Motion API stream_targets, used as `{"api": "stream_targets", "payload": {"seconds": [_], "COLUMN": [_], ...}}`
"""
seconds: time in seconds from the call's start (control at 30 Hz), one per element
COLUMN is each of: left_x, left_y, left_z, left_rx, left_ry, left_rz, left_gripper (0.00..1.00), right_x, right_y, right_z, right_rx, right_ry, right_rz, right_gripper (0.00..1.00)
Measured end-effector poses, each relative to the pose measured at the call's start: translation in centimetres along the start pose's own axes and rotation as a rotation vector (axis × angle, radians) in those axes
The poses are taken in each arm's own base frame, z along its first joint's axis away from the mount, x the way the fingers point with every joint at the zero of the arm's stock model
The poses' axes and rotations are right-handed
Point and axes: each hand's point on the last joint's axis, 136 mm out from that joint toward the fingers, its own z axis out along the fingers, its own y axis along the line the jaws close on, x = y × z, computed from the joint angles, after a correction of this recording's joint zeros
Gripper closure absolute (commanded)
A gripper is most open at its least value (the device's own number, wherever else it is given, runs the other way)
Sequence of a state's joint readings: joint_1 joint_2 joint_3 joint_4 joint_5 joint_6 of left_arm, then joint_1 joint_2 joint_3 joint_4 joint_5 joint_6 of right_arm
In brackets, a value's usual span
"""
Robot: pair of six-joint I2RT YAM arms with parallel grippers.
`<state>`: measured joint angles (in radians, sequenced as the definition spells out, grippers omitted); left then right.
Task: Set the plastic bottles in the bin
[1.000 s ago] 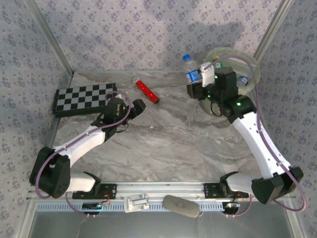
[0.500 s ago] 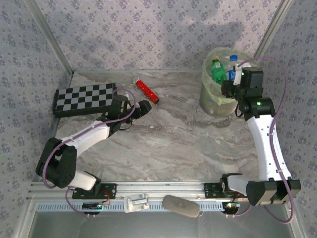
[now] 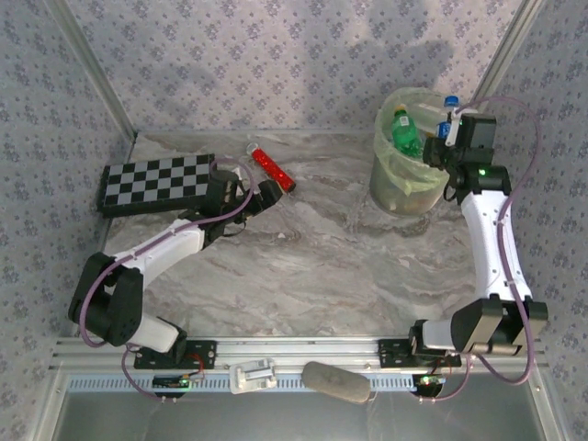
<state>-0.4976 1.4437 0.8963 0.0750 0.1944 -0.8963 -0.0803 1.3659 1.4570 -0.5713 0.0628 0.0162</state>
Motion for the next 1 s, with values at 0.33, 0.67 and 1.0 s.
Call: {"api": "stream_targets", "payload": {"seconds": [0.33,0.67,1.0], "left_x": [0.2,0.0,-0.9], "left_y": [0.4,0.6,0.2], "left_z": [-0.1,-0.2,-2.1], "left_rx": [-0.019,-0.033,-0.038], "left_ry": [0.004,-0.008,-0.061], "left_rz": [0.014,0.014,0.026], "left_gripper": [0.0,0.0,0.0], "right_x": [-1.6,-3.4,-2.8], "right_y": [0.4,1.8,5.1], "right_z": [-0.5,-1.1,2.8], "right_rx": [-0.023,-0.107,-0.227], "right_ry": [-0.034,-0.095,-0.062], "right_rz": [-0.001,0.014,0.028], "right_gripper": [0.01,0.1,0.13]}}
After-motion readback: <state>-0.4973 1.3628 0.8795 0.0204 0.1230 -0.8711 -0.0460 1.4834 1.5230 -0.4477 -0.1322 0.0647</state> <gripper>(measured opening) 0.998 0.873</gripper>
